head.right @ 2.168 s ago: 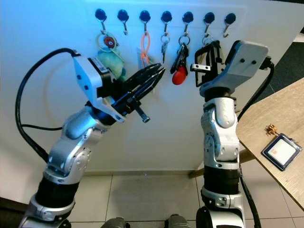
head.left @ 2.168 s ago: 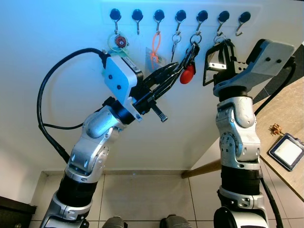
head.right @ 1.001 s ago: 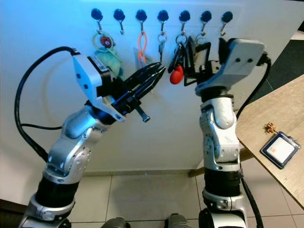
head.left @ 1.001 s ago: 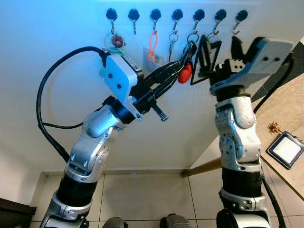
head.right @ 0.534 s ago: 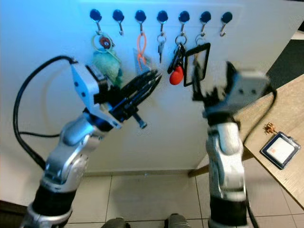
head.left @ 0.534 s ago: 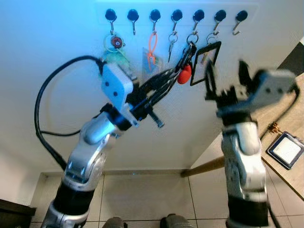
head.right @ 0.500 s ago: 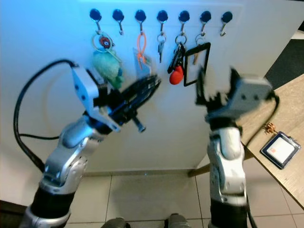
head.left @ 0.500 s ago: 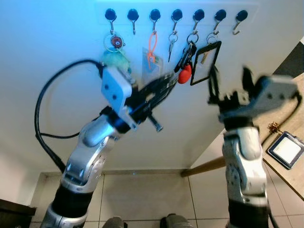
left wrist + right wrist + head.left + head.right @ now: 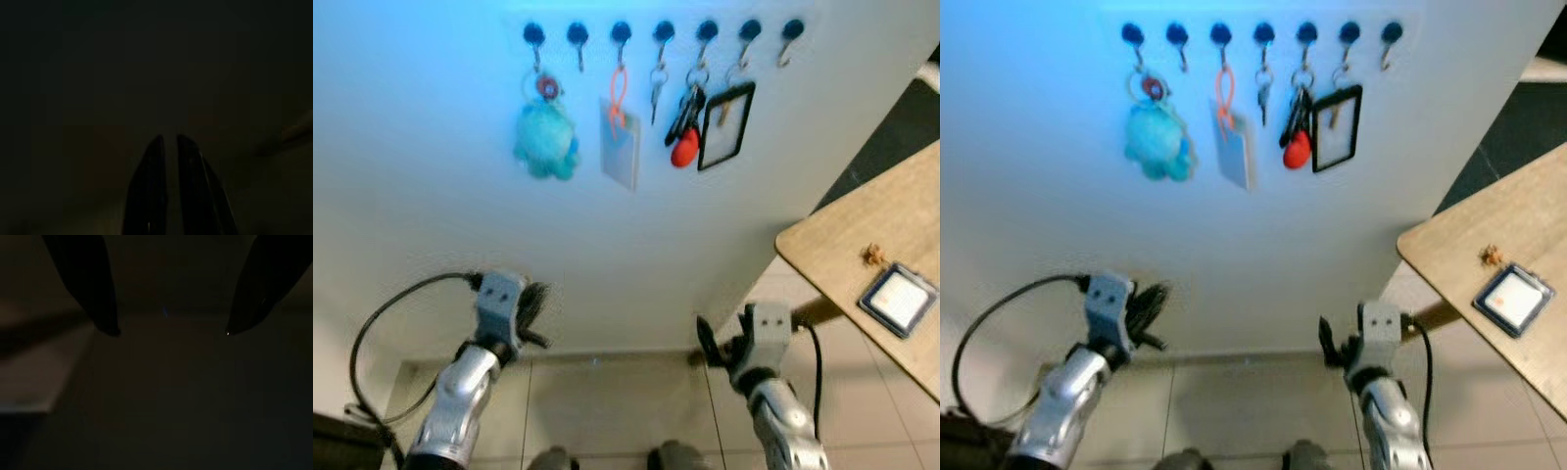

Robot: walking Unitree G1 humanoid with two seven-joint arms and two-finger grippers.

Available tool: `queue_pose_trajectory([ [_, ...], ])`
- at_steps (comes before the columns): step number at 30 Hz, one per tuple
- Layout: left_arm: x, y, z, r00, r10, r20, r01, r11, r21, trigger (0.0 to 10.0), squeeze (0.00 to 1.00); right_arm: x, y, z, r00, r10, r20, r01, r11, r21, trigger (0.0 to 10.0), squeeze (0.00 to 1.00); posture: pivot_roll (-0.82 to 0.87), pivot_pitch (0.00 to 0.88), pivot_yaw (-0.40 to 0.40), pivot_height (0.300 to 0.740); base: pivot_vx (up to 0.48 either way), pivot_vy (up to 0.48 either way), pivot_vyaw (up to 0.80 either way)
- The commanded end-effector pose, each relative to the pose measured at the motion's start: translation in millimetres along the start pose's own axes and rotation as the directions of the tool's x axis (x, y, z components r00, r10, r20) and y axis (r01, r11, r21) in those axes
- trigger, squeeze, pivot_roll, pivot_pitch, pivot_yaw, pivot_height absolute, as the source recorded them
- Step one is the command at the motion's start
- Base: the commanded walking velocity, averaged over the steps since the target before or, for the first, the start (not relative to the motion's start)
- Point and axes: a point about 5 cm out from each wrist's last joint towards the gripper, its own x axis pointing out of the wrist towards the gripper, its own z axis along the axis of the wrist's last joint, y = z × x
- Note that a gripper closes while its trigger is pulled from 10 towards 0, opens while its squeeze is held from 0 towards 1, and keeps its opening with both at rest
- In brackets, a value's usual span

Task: Hang keys on a hook

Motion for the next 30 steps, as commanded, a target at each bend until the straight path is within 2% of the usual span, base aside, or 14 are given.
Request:
queue_pose_trajectory([
  [1,-6.5,7.5,-38.9,0.975,0.094,-0.201,-0.099,0.995,-0.015,10.0,0.0,-1.5,-2.7,-25.5,0.992,-0.009,-0.127,0.009,1.0,0.001,10.0,0.0,0.02,0.078,-0.016,0.74,0.0,0.0,0.0],
  [2,-6.5,7.5,-38.9,0.975,0.094,-0.201,-0.099,0.995,-0.015,10.0,0.0,-1.5,-2.7,-25.5,0.992,-0.009,-0.127,0.009,1.0,0.001,10.0,0.0,0.02,0.078,-0.016,0.74,0.0,0.0,0.0],
  [3,-10.0,7.7,-52.3,0.955,0.116,-0.274,-0.128,0.992,-0.024,10.0,0.0,-2.7,-3.9,-36.5,0.982,-0.02,-0.189,0.019,1.0,-0.007,10.0,0.0,0.02,0.078,-0.016,0.74,0.0,0.0,0.0],
  [5,-15.4,5.1,-69.0,0.924,0.123,-0.363,-0.148,0.988,-0.043,10.0,0.0,-10.5,-8.7,-61.3,0.939,-0.088,-0.333,0.092,0.996,-0.004,10.0,0.0,0.02,0.065,-0.014,0.74,0.0,0.0,0.0],
  [6,-15.4,5.1,-69.0,0.924,0.123,-0.363,-0.148,0.988,-0.043,10.0,0.0,-10.5,-8.7,-61.3,0.939,-0.088,-0.333,0.092,0.996,-0.004,10.0,0.0,0.02,0.065,-0.014,0.74,0.0,0.0,0.0],
  [8,-16.5,2.5,-75.6,0.911,0.126,-0.393,-0.151,0.988,-0.032,10.0,0.0,-17.5,-14.4,-75.0,0.905,-0.152,-0.397,0.171,0.985,0.015,10.0,0.0,0.02,0.062,-0.014,0.74,0.0,0.0,0.0],
  [9,-16.5,2.5,-75.6,0.911,0.126,-0.393,-0.151,0.988,-0.032,10.0,0.0,-17.5,-14.4,-75.0,0.905,-0.152,-0.397,0.171,0.985,0.015,10.0,0.0,0.02,0.062,-0.014,0.74,0.0,0.0,0.0],
  [11,-9.5,-4.2,-72.1,0.925,0.103,-0.365,-0.121,0.992,-0.028,10.0,0.0,-25.5,-22.2,-86.0,0.872,-0.219,-0.437,0.264,0.963,0.045,10.0,0.0,0.03,0.048,-0.022,0.74,0.0,0.0,0.0],
  [14,-2.6,-12.3,-67.3,0.939,0.065,-0.338,-0.09,0.994,-0.061,10.0,0.0,-30.5,-27.1,-91.0,0.853,-0.259,-0.452,0.313,0.949,0.047,10.0,0.0,0.03,0.04,-0.028,0.74,0.0,0.0,0.0],
  [17,2.9,-21.9,-65.3,0.945,0.024,-0.325,-0.042,0.998,-0.05,10.0,0.0,-29.4,-29.2,-88.6,0.869,-0.267,-0.417,0.278,0.96,-0.037,10.0,0.0,0.03,0.028,-0.032,0.74,0.0,0.0,0.0],
  [30,6.9,-19.4,-66.6,0.935,0.053,-0.35,-0.074,0.996,-0.048,10.0,0.0,-22.9,-33.5,-84.1,0.866,-0.274,-0.419,0.259,0.961,-0.092,10.0,0.0,0.03,0.0,-0.039,0.74,0.0,0.0,0.0],
])
